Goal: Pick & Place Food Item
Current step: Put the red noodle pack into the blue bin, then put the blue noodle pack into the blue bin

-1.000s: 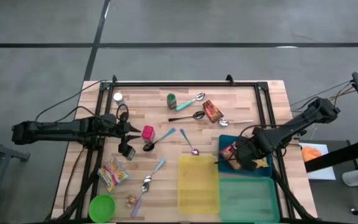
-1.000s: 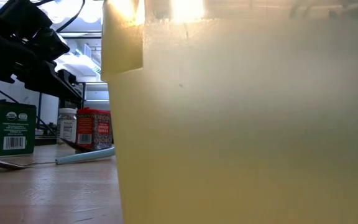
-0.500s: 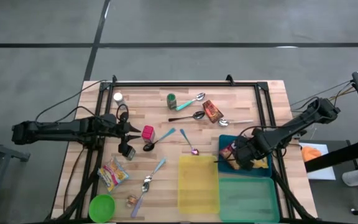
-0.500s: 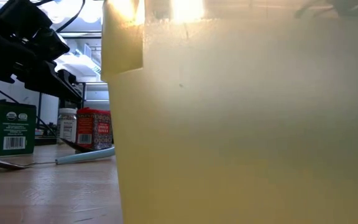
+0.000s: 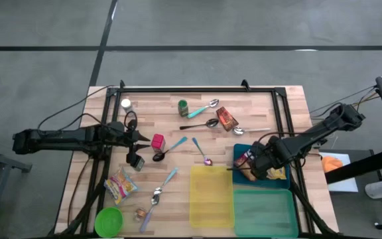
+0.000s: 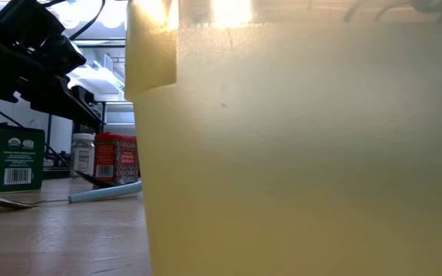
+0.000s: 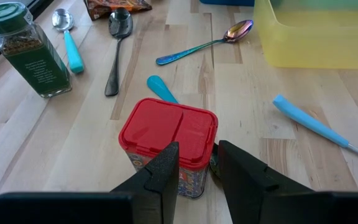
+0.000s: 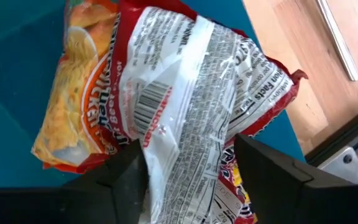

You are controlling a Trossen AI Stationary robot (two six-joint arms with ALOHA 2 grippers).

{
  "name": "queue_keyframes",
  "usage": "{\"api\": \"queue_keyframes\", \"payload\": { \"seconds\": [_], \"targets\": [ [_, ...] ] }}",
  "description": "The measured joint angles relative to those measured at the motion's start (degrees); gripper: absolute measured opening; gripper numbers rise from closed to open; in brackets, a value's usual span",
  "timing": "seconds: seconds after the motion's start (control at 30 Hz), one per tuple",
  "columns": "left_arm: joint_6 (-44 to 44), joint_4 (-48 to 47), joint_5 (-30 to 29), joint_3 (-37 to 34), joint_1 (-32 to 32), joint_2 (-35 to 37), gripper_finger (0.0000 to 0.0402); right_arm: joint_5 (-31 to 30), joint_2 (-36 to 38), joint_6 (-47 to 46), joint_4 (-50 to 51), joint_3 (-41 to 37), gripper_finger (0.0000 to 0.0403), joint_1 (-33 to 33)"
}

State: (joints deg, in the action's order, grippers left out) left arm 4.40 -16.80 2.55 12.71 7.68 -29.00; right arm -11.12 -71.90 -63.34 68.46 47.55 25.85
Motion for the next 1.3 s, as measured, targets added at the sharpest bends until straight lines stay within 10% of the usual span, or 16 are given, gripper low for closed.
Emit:
{"api": "queue_keyframes", "payload": {
  "seconds": [0.53, 0.77, 1.1, 1.3],
  "targets": [
    [0.00, -0.04, 0.02, 0.00, -0.02, 0.01, 0.0115, -1.49, 2.76, 3.33, -1.10, 0.80, 0.0316, -0.02],
    [0.00, -0.09, 0.02, 0.00, -0.02, 0.01, 0.0115, -11.79, 3.98, 5.92, -2.44, 8.10, 0.0316, 0.00],
    [0.00, -0.42, 0.01, 0.00, 0.01, -0.02, 0.0115, -19.50, 12.90, 41.86, -30.57, 7.76, 0.0316, -3.56],
    [0.00, -0.44, 0.02, 0.00, 0.01, -0.02, 0.0115, -11.55, 18.43, 59.06, -48.44, 1.29, 0.0316, -12.83]
  ]
}}
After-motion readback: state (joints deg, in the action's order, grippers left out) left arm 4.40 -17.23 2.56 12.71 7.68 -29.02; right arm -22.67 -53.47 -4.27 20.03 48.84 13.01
